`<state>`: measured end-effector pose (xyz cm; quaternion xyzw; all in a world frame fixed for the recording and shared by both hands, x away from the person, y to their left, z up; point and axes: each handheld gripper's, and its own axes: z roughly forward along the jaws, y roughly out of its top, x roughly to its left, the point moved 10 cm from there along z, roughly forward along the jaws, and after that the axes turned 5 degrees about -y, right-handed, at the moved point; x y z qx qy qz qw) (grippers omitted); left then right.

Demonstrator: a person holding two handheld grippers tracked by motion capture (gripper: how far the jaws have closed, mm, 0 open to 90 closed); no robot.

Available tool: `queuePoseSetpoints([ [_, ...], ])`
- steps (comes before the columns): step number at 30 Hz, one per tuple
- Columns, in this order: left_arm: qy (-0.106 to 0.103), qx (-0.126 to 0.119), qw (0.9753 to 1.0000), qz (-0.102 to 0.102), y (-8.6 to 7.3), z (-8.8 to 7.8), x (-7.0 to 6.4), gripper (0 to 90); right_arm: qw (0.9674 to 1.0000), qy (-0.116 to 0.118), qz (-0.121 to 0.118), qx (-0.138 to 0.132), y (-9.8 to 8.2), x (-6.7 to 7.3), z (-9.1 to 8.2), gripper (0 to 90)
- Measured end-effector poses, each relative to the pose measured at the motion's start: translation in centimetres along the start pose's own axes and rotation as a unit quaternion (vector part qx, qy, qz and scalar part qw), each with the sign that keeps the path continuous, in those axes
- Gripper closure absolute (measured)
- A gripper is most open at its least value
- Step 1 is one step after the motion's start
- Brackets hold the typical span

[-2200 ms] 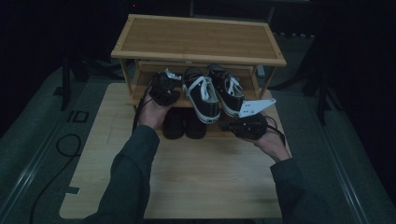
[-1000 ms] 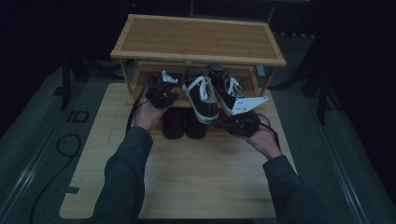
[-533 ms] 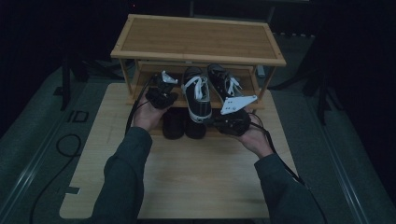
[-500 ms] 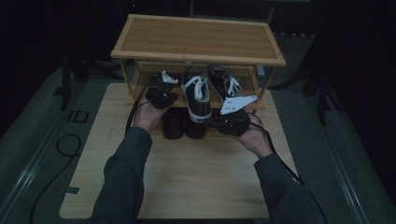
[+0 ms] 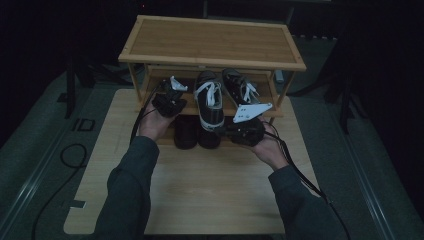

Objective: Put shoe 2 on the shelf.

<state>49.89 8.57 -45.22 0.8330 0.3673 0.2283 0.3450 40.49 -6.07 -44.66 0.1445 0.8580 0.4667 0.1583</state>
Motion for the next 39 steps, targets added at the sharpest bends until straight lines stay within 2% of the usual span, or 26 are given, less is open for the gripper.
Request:
queuePoseSetpoints([
  [2, 0.003, 0.005, 1.0, 0.005, 0.0, 0.0, 0.0, 90.0, 1.0, 0.001, 0.001, -0.001, 0.0, 0.0, 0.0, 90.0],
  [3, 0.003, 0.001, 1.0, -0.002, 0.1, 0.0, -0.1, 90.0, 1.0, 0.001, 0.001, -0.002, 0.0, 0.0, 0.1, 90.0],
  [11, 0.001, -0.003, 0.9999, -0.009, 0.0, 0.1, -0.1, 90.0, 1.0, 0.004, 0.004, -0.008, 0.4, 0.2, 0.7, 90.0],
  [22, 0.002, -0.008, 0.9999, -0.011, -0.1, 0.0, 0.0, 90.0, 0.9997, 0.014, 0.008, -0.021, 0.8, 0.2, 1.5, 90.0],
  [26, 0.002, -0.007, 0.9999, -0.012, -0.1, 0.0, 0.0, 90.0, 0.9997, 0.014, 0.002, -0.021, 0.7, 0.2, 1.6, 90.0],
  [32, 0.002, -0.008, 0.9999, -0.011, -0.1, 0.0, -0.1, 90.0, 0.9998, -0.009, -0.005, -0.019, 0.7, 0.0, 1.6, 90.0],
  [35, -0.001, -0.008, 0.9999, -0.014, 0.0, 0.0, -0.1, 90.0, 0.9998, -0.003, -0.001, -0.018, 0.9, 0.0, 1.7, 90.0],
  [39, -0.001, -0.008, 0.9999, -0.014, 0.0, 0.1, -0.1, 90.0, 0.9996, -0.006, -0.004, -0.025, 1.5, 0.0, 1.8, 90.0],
])
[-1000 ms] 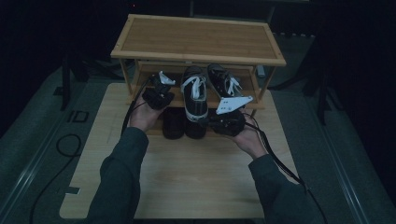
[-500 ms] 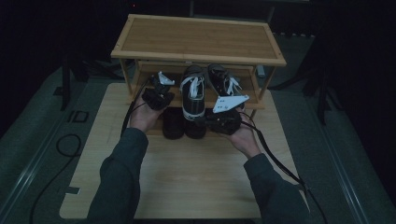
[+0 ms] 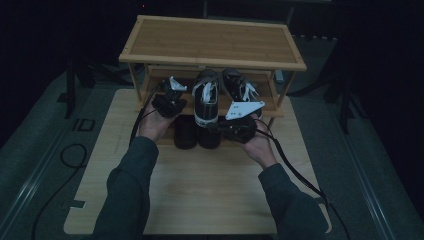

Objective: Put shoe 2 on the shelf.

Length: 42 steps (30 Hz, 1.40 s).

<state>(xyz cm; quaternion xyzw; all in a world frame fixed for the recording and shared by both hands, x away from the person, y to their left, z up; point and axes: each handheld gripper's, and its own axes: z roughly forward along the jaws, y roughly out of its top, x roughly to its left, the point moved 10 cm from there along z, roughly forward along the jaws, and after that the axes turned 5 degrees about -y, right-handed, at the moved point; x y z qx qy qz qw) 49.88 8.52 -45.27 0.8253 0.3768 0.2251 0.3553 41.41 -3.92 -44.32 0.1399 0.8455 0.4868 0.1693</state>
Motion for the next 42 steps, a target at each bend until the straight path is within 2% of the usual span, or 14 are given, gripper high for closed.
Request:
queuePoseSetpoints([
  [3, 0.001, 0.0, 1.0, -0.001, 0.0, 0.0, 0.0, 90.0, 0.9999, -0.007, -0.011, -0.003, 0.7, -0.1, 0.3, 90.0],
  [8, 0.001, 0.0, 1.0, -0.001, 0.0, 0.0, 0.0, 90.0, 0.9998, -0.003, -0.02, 0.01, 0.1, 0.2, 1.0, 90.0],
  [11, 0.001, -0.001, 1.0, 0.0, 0.0, 0.0, 0.0, 90.0, 0.9998, -0.003, -0.019, 0.006, -0.1, 0.2, 1.1, 90.0],
  [18, 0.003, 0.001, 1.0, 0.006, -0.1, 0.0, -0.1, 90.0, 0.9991, -0.021, -0.035, 0.013, -0.3, 0.3, 1.0, 90.0],
  [25, 0.002, 0.0, 1.0, 0.002, -0.1, 0.0, 0.0, 90.0, 0.9984, -0.033, -0.045, 0.013, -0.3, 0.0, 0.9, 90.0],
  [32, 0.003, -0.001, 1.0, -0.001, 0.0, 0.0, 0.0, 90.0, 0.9987, -0.032, -0.038, 0.012, -0.2, -0.2, 0.8, 90.0],
  [36, 0.003, -0.002, 1.0, -0.001, 0.0, 0.0, 0.0, 90.0, 0.998, -0.049, -0.037, 0.015, -0.3, -0.7, 1.0, 90.0],
  [37, 0.003, -0.002, 1.0, -0.001, 0.0, 0.0, 0.0, 90.0, 0.9983, -0.048, -0.03, 0.013, -0.3, -0.9, 1.1, 90.0],
  [42, 0.003, -0.003, 1.0, -0.001, 0.0, 0.0, 0.0, 90.0, 0.9982, -0.052, -0.029, 0.008, -0.1, -1.1, 1.3, 90.0],
])
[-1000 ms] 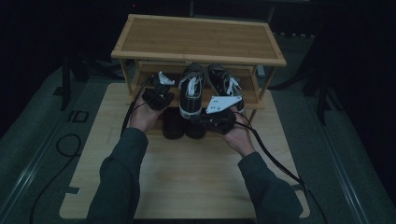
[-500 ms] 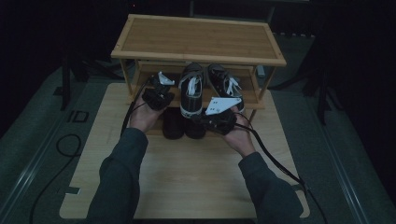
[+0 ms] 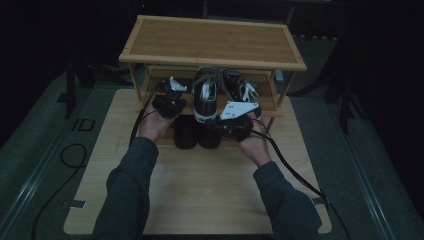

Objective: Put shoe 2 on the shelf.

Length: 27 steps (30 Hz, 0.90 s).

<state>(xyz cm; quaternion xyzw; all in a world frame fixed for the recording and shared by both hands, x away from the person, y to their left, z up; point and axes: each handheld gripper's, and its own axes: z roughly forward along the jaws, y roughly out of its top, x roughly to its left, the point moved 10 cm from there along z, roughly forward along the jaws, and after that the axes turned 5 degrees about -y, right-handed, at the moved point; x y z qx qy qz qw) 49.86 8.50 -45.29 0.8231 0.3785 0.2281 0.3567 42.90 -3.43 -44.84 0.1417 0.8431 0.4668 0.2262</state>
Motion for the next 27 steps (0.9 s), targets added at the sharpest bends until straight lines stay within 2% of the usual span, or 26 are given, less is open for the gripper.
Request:
queuePoseSetpoints([
  [2, 0.0, 0.0, 1.0, 0.0, 0.0, 0.0, 0.0, 90.0, 1.0, -0.005, -0.001, 0.002, -0.1, -0.1, 0.0, 90.0],
  [4, 0.001, 0.0, 1.0, 0.001, 0.0, 0.0, 0.0, 90.0, 0.9995, -0.027, 0.006, 0.012, -0.5, -0.9, 0.2, 90.0],
  [6, 0.0, 0.0, 1.0, 0.001, 0.0, 0.0, 0.0, 90.0, 0.9996, -0.023, 0.011, 0.009, -0.4, -1.0, 0.2, 90.0],
  [10, 0.0, 0.0, 1.0, 0.002, 0.0, 0.0, 0.0, 90.0, 0.9995, -0.031, 0.009, 0.002, 0.1, -1.2, 0.0, 90.0],
  [11, 0.001, 0.002, 1.0, 0.003, 0.0, 0.0, 0.0, 90.0, 0.9992, -0.037, 0.009, 0.01, -0.2, -1.5, 0.3, 90.0],
  [13, 0.0, 0.0, 1.0, 0.001, 0.0, 0.0, 0.0, 90.0, 0.9991, -0.037, 0.014, 0.014, -0.4, -1.6, 0.4, 90.0],
  [20, 0.0, -0.002, 1.0, -0.002, 0.0, 0.0, 0.0, 90.0, 0.9993, -0.032, 0.017, 0.012, 0.0, -1.4, 1.1, 90.0],
  [23, 0.0, -0.002, 1.0, -0.004, 0.0, 0.0, 0.0, 90.0, 0.999, -0.039, 0.013, 0.017, 0.2, -1.3, 1.4, 90.0],
  [25, -0.001, -0.002, 1.0, -0.006, 0.0, 0.0, 0.0, 90.0, 0.9985, -0.049, 0.015, 0.02, 0.1, -1.6, 1.6, 90.0],
  [27, -0.001, -0.002, 1.0, -0.006, 0.0, 0.0, 0.0, 90.0, 0.9984, -0.048, 0.022, 0.019, 0.1, -1.7, 1.6, 90.0],
])
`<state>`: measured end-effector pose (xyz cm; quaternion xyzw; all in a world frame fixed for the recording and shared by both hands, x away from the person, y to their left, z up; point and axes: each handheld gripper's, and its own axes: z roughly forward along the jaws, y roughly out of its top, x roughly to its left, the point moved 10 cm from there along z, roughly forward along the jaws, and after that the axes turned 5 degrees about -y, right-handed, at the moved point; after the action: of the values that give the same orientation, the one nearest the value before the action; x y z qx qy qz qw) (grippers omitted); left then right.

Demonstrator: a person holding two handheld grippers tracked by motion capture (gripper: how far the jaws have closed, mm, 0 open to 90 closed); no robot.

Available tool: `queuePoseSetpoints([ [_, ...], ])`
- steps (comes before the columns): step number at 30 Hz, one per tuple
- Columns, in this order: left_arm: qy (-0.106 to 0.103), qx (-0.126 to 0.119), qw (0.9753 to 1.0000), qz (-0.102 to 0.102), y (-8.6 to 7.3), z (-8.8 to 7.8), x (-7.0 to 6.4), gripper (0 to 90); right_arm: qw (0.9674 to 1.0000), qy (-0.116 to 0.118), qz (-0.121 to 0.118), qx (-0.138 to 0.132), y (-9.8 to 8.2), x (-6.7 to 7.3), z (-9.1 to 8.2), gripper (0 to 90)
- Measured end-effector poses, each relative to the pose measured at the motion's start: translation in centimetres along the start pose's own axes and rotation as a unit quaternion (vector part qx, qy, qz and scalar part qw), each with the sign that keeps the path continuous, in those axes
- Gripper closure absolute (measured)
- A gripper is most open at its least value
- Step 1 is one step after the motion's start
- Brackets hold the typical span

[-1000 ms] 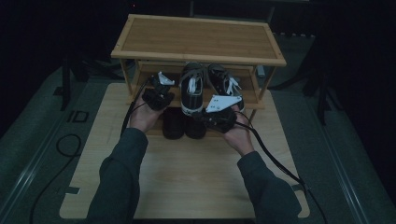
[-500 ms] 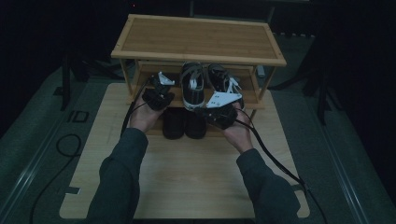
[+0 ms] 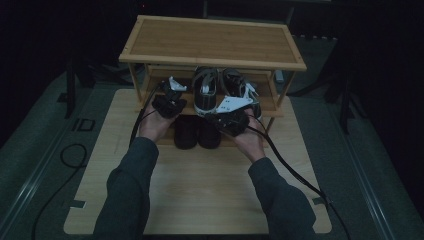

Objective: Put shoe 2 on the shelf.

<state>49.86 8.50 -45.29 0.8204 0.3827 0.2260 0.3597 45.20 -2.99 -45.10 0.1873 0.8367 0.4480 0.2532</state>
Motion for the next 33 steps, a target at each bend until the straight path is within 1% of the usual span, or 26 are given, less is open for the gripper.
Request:
queuePoseSetpoints([
  [3, 0.0, 0.0, 1.0, 0.0, 0.0, 0.0, 0.0, 90.0, 1.0, -0.001, 0.001, 0.0, 0.0, 0.0, 0.1, 90.0],
  [5, 0.0, 0.0, 1.0, -0.001, 0.0, 0.0, 0.0, 90.0, 1.0, -0.006, -0.005, 0.002, 0.1, 0.0, 0.3, 90.0],
  [8, -0.001, -0.001, 1.0, -0.001, 0.0, 0.0, 0.0, 90.0, 1.0, -0.004, 0.002, 0.002, 0.1, -0.1, 0.4, 90.0],
  [12, -0.002, 0.002, 1.0, 0.004, 0.0, 0.0, 0.0, 90.0, 0.9999, -0.009, 0.006, 0.005, 0.0, -0.1, 0.4, 90.0],
  [13, -0.002, 0.004, 1.0, 0.006, 0.0, 0.0, 0.0, 90.0, 0.9998, -0.005, 0.007, 0.015, -0.3, 0.0, 0.4, 89.6],
  [16, -0.003, 0.009, 0.9999, 0.009, 0.1, 0.0, 0.0, 90.0, 0.9999, 0.001, 0.008, 0.014, -0.4, 0.1, 0.2, 87.1],
  [17, -0.002, 0.009, 0.9999, 0.009, 0.1, 0.0, 0.0, 90.0, 0.9998, 0.012, 0.008, 0.013, -0.3, 0.2, -0.2, 84.9],
  [19, -0.004, 0.007, 1.0, 0.005, 0.1, 0.0, 0.1, 90.0, 0.9998, 0.014, 0.006, 0.012, -0.2, 0.3, -0.3, 84.5],
  [20, -0.006, 0.006, 1.0, 0.0, 0.1, 0.0, 0.1, 90.0, 0.9998, 0.016, 0.002, 0.015, -0.2, 0.4, -0.5, 84.4],
  [21, -0.008, 0.005, 0.9999, -0.004, 0.1, 0.0, 0.1, 90.0, 0.9996, 0.02, -0.003, 0.022, -0.4, 0.4, -0.8, 82.6],
  [23, -0.012, 0.006, 0.9999, -0.009, 0.1, 0.0, 0.1, 90.0, 0.9994, 0.023, 0.0, 0.027, -0.5, 0.5, -1.0, 81.9],
  [24, -0.015, 0.007, 0.9998, -0.01, 0.1, -0.1, 0.1, 90.0, 0.9991, 0.03, -0.002, 0.03, -0.5, 0.6, -1.2, 80.2],
  [27, -0.021, 0.008, 0.9995, -0.02, 0.1, -0.1, 0.2, 90.0, 0.9987, 0.036, -0.008, 0.035, -0.6, 0.6, -1.8, 76.5],
  [29, -0.021, 0.008, 0.9995, -0.021, 0.1, -0.2, 0.2, 90.0, 0.9984, 0.042, -0.01, 0.036, -0.8, 0.6, -2.6, 73.3],
  [31, -0.016, 0.009, 0.9996, -0.022, 0.0, -0.2, 0.3, 89.1, 0.9984, 0.042, -0.009, 0.036, -1.1, 0.4, -2.9, 72.7],
  [33, -0.01, 0.012, 0.9997, -0.018, 0.0, -0.2, 0.5, 84.8, 0.9982, 0.042, -0.003, 0.041, -1.8, 0.0, -3.5, 72.1],
])
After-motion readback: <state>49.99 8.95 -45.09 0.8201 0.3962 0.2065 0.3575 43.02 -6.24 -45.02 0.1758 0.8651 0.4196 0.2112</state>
